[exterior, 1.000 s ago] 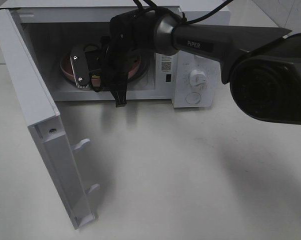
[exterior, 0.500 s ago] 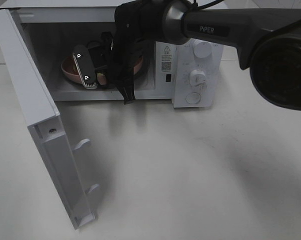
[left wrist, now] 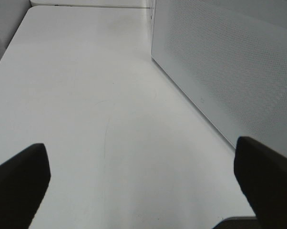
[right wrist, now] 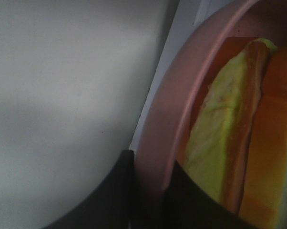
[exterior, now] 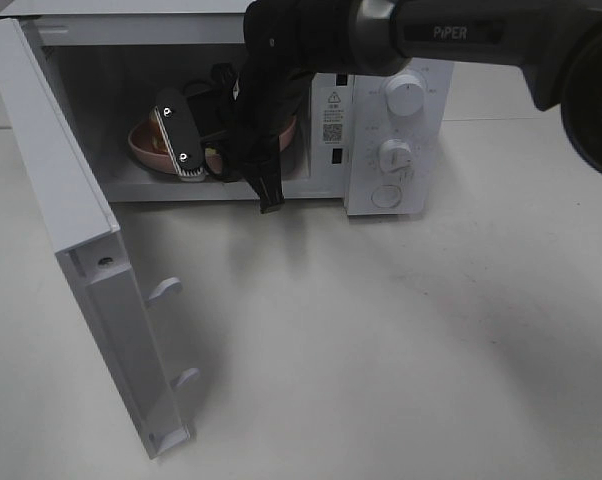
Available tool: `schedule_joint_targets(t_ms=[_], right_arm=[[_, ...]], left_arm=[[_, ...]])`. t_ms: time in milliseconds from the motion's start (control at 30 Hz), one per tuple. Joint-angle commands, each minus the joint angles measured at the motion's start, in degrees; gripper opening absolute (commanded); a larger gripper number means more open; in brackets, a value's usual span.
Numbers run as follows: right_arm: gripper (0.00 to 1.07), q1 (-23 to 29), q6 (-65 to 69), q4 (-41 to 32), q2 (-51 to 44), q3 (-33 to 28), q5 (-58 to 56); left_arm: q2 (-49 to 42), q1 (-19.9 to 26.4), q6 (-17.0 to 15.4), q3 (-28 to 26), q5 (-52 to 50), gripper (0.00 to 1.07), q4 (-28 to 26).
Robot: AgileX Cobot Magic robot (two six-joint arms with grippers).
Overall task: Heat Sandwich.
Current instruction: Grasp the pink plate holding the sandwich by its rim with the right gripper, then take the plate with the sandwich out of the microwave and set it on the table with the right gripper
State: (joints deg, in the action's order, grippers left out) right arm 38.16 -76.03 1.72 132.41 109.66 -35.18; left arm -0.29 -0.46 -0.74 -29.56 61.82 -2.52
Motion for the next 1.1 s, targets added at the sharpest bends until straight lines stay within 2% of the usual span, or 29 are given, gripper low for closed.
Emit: schedule_joint_targets(t_ms=[33,300,567,900,1100], right_arm=[[0.0,-0.2,-0.9,0.9,-2.7,-2.9,3.3],[0.0,-0.1,-2.4,0.9,-7.6,-11.8,11.4],[0.0,-0.1,-5.6,0.8,-13.9,-23.4,19.8],[0.0,-0.1,-6.8,0.7,-18.7,-32.0,24.4],[0.0,-0.1,-6.8,0.6,-23.0,-39.6,29.5]], left_arm=[[-0.4,0.2,0.1,0.0,-0.5,1.0,0.1],[-0.4,0.2,0.0,0.0,-0.5,1.0,0.1],[-0.4,0.2,0.0,0.0,-0.5,1.0,0.1],[-0.4,0.2,0.0,0.0,-0.5,1.0,0.1],[-0.4,0.2,0.0,0.0,-0.5,1.0,0.1]])
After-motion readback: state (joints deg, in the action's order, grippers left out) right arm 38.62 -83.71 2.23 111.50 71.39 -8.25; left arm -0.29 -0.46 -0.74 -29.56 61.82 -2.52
